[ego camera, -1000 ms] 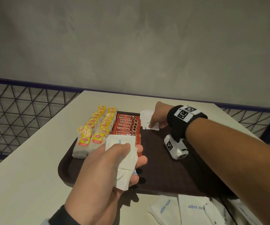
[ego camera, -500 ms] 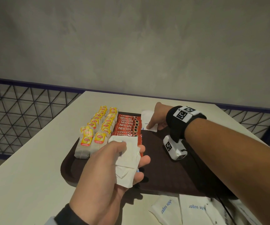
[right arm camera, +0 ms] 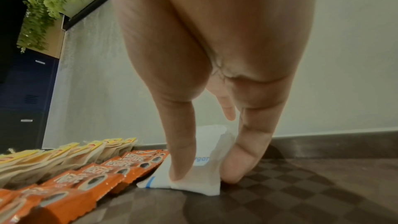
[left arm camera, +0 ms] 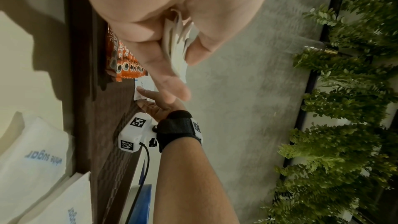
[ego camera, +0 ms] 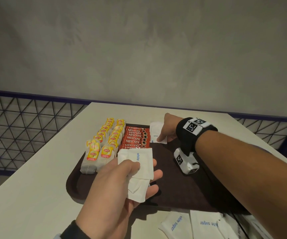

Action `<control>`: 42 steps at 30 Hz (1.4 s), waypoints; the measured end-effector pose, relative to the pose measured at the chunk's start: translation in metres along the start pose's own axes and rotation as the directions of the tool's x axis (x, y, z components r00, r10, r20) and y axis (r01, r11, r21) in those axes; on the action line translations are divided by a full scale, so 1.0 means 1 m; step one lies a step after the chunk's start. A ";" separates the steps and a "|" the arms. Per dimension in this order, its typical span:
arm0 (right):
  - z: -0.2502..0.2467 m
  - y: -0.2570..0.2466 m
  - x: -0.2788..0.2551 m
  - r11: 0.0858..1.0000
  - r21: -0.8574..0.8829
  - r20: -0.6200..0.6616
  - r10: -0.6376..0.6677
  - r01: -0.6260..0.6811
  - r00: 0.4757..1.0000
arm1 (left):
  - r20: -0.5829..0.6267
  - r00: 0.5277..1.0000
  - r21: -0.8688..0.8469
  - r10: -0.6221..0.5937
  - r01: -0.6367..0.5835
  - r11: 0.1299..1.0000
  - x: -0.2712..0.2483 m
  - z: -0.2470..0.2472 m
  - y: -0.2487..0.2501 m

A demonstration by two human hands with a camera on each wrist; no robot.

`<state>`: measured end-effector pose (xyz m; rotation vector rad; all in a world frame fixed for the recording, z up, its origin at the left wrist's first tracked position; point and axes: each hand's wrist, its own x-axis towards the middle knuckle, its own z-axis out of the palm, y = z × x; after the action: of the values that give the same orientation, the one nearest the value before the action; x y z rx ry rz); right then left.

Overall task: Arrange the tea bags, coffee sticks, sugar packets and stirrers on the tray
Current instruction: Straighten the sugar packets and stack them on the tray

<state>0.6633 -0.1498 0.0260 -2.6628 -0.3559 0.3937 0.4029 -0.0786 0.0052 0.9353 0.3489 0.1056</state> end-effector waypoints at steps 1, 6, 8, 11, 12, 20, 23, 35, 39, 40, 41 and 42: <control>0.000 0.000 0.000 1.000 -0.006 0.003 -0.001 0.001 1.000 | 0.000 1.000 0.008 0.010 -0.010 1.000 0.000 -0.001 -0.001; -0.012 0.003 -0.013 1.000 0.024 -0.020 -0.011 0.011 1.000 | -0.012 0.994 0.064 0.111 -0.110 0.992 0.000 -0.002 -0.006; -0.026 0.004 -0.031 0.996 0.086 -0.050 -0.031 0.035 0.998 | -0.023 0.990 0.077 0.137 -0.134 0.988 -0.002 -0.002 -0.007; -0.045 0.005 -0.072 0.940 0.333 0.009 -0.078 0.071 0.997 | -0.027 0.986 0.087 0.167 -0.164 0.983 -0.006 0.000 -0.005; -0.048 0.006 -0.090 0.896 0.437 0.053 -0.106 0.073 0.993 | -0.023 0.984 0.094 0.175 -0.172 0.981 -0.008 0.001 -0.004; -0.015 0.045 -0.220 0.684 0.728 0.277 -0.353 0.044 0.894 | 0.119 0.976 0.264 0.184 -0.210 0.942 -0.023 0.012 -0.011; 0.001 0.063 -0.233 0.551 0.834 0.164 -0.260 0.007 0.951 | 0.139 0.979 0.241 0.153 -0.183 0.953 -0.024 0.015 -0.016; 0.012 0.092 -0.248 -0.093 0.995 -0.056 -0.141 0.044 0.988 | 0.205 0.974 0.227 0.098 -0.145 0.963 -0.030 0.018 -0.018; 0.015 0.092 -0.248 -0.077 0.996 -0.048 -0.165 0.036 0.985 | 0.132 0.982 0.264 0.136 -0.167 0.950 -0.031 0.021 -0.019; 0.016 0.091 -0.248 -0.060 0.997 -0.056 -0.166 0.047 0.984 | 0.116 0.983 0.262 0.139 -0.166 0.951 -0.031 0.021 -0.018; 0.016 0.090 -0.249 -0.040 0.997 -0.069 -0.167 0.064 0.983 | 0.104 0.984 0.257 0.141 -0.164 0.952 -0.032 0.022 -0.018; 0.017 0.088 -0.250 -0.021 0.996 -0.087 -0.169 0.084 0.982 | 0.094 0.985 0.250 0.143 -0.162 0.955 -0.033 0.022 -0.017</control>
<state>0.4429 -0.2976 0.0267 -1.0672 -0.1742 0.4221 0.3785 -0.1136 0.0112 1.2203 0.2230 0.1698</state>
